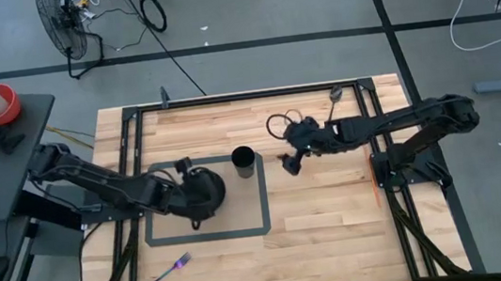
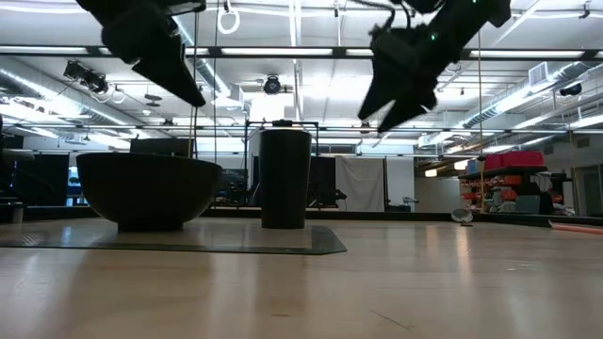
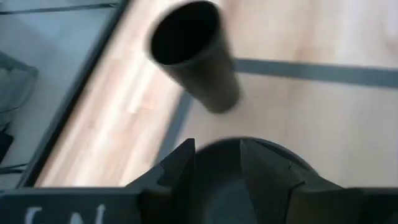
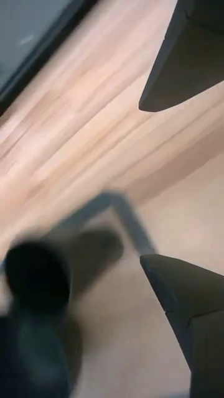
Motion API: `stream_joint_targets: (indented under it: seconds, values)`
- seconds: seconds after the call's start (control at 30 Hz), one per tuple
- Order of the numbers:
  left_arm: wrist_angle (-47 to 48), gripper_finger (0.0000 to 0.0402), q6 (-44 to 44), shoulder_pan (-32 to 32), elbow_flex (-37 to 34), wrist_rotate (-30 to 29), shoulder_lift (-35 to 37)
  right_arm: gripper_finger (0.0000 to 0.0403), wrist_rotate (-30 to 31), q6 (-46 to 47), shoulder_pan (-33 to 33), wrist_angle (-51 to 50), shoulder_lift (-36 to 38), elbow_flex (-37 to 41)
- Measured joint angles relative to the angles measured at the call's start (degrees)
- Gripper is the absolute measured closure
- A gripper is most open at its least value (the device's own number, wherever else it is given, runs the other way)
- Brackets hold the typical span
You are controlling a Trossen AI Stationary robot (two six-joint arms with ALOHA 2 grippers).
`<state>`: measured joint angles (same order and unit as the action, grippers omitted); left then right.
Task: Pick & Place Utensil
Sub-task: Put the black spoon into the black bowl
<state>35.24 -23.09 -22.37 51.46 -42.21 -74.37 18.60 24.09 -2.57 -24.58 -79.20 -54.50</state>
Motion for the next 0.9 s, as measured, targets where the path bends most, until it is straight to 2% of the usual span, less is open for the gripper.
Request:
stream_joint_targets:
  seconds: [0.2, 0.3, 0.53, 0.63, 0.9]
  values:
    - [0.39, 0.0268, -3.26, 0.02, -1.44, -8.65, 4.04, 0.0005, 2.09, 16.47, -7.74, -7.62, 0.03, 1.51]
    - [-0.11, 0.0268, -3.32, 0.07, -1.44, -11.52, 4.01, 0.0005, 2.0, 19.37, -12.89, -7.74, -0.02, 3.46]
    - [-0.42, 0.0268, -3.3, 0.06, -1.44, -9.65, 3.92, 0.0005, 6.85, 25.14, -24.78, -7.6, -0.48, 6.71]
    - [-0.8, 0.0268, -3.28, 0.07, -1.44, -9.63, 3.92, 0.0011, 7.11, 27.06, -28.31, -7.7, -1.6, 7.03]
    - [-0.78, 0.0268, -3.28, 0.07, -1.44, -9.61, 3.92, 0.0079, 7.42, 31.3, -33.03, -8.06, -9.45, 7.02]
